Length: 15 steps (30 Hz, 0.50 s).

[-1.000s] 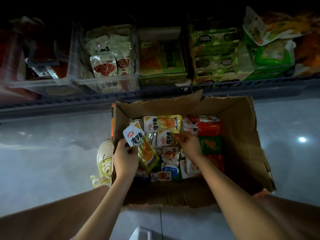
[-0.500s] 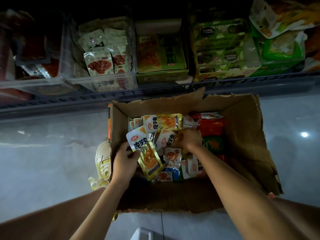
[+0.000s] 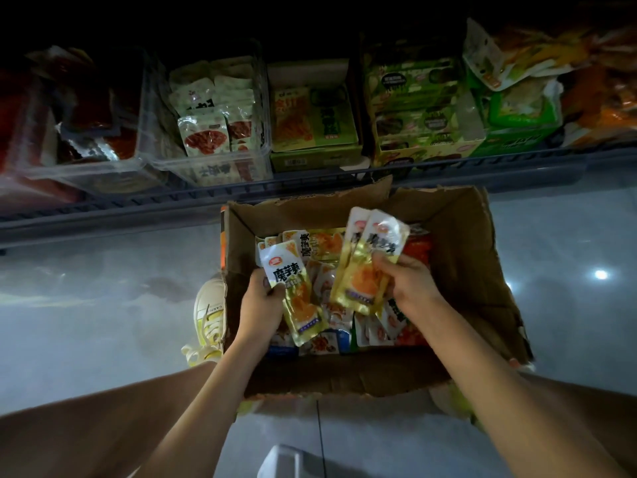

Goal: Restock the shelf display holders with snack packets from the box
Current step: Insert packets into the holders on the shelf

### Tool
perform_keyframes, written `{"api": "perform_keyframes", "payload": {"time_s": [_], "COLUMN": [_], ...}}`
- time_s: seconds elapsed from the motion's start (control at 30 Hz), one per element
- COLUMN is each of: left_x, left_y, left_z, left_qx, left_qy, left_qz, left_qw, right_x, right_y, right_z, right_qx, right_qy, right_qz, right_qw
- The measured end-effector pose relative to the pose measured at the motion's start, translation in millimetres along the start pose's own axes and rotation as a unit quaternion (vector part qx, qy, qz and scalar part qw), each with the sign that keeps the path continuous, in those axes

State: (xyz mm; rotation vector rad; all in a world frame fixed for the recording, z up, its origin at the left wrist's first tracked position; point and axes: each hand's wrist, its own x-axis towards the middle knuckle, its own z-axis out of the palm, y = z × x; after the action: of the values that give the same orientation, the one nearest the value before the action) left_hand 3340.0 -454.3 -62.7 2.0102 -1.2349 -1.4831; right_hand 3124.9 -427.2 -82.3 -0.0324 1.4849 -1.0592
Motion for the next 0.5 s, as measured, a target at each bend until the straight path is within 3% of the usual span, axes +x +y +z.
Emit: {"api": "perform_keyframes", "payload": {"time_s": [0.07, 0.2, 0.27, 0.33, 0.43, 0.5], "left_x": [-5, -16, -18, -18, -10, -5], "left_y": [5, 11, 8, 4, -3, -6], "left_z": [5, 12, 12, 8, 2, 1], "left_qx": [-0.063, -0.145, -0.136, -0.156, -0.166, -0.154], "left_qy": [-0.032, -0.082, -0.073, -0.053, -0.026, -0.02], "left_qz": [-0.026, -0.06, -0.038, -0.053, -0.079, -0.076], "left_qw": [0.997, 0.984, 0.987, 0.985, 0.983, 0.985], "right_x": [-14, -33, -34, -30, -7, 17], "right_y": [10, 36, 44, 47, 46, 46], "right_z": [16, 45, 50, 46, 31, 21], "right_qx": [-0.073, -0.192, -0.257, -0.28, -0.297, -0.39], "right_qy": [-0.037, -0.062, -0.086, -0.106, -0.06, -0.012], "right_qz": [0.021, -0.078, -0.12, -0.111, -0.095, -0.111], "right_qw": [0.996, 0.976, 0.955, 0.948, 0.948, 0.914]}}
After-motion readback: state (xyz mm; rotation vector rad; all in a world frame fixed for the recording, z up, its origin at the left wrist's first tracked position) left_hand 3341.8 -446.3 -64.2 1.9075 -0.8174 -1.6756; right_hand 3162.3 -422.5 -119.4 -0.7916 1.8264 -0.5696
